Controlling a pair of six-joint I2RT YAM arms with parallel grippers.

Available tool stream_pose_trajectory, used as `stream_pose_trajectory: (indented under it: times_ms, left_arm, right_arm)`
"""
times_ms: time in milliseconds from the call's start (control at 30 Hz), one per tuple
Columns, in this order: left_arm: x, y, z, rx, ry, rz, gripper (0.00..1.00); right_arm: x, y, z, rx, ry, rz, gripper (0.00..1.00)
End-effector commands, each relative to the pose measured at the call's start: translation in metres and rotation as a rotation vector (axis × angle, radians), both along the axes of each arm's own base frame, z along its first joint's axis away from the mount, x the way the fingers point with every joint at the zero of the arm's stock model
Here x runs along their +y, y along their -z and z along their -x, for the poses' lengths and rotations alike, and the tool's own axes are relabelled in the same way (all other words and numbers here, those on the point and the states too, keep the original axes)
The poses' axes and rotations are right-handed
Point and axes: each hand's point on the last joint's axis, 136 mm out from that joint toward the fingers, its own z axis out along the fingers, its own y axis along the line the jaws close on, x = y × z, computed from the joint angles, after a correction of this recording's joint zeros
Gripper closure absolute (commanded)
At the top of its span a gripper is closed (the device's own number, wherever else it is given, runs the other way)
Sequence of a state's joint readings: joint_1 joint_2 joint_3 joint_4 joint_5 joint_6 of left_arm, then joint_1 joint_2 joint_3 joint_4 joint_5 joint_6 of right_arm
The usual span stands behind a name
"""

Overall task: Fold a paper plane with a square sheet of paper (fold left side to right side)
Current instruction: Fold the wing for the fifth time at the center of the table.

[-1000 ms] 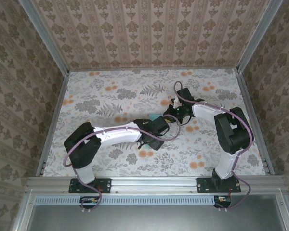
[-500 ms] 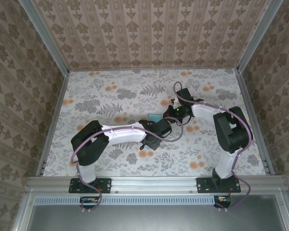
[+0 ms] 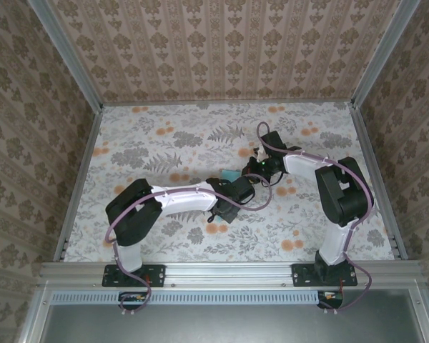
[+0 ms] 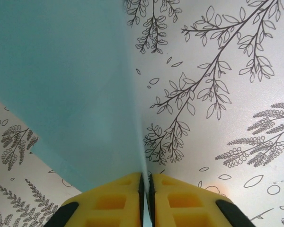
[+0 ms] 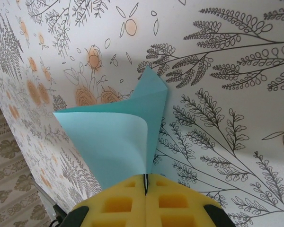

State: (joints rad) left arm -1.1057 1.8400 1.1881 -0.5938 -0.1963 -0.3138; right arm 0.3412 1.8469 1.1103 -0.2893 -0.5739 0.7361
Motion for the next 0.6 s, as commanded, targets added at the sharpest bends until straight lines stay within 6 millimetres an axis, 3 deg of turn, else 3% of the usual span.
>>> stream_pose_trajectory:
  times_ms: [0,133,300,467,567]
  left_arm:
    - [-0.007,-0.001,0.001,0.021,0.003,0.028,0.89]
    - [-0.008,-0.006,0.0,0.045,-0.009,0.083,0.94]
    - [-0.012,-0.016,-0.002,0.106,-0.031,0.199,0.96]
    - [-0.016,-0.02,-0.003,0.183,-0.057,0.305,0.97]
    - [-0.02,-0.024,-0.005,0.222,-0.072,0.373,0.97]
  right_arm:
    - [0.0,-0.003,-0.003,-0.012,-0.008,0.024,0.99]
    - [-0.009,-0.019,-0.011,-0.094,0.013,0.047,0.87]
    - [-0.038,-0.051,-0.018,-0.237,0.071,0.124,0.71]
    - [-0.075,-0.069,-0.01,-0.335,0.131,0.215,0.52]
    - [-0.086,-0.071,0.0,-0.372,0.146,0.23,0.45]
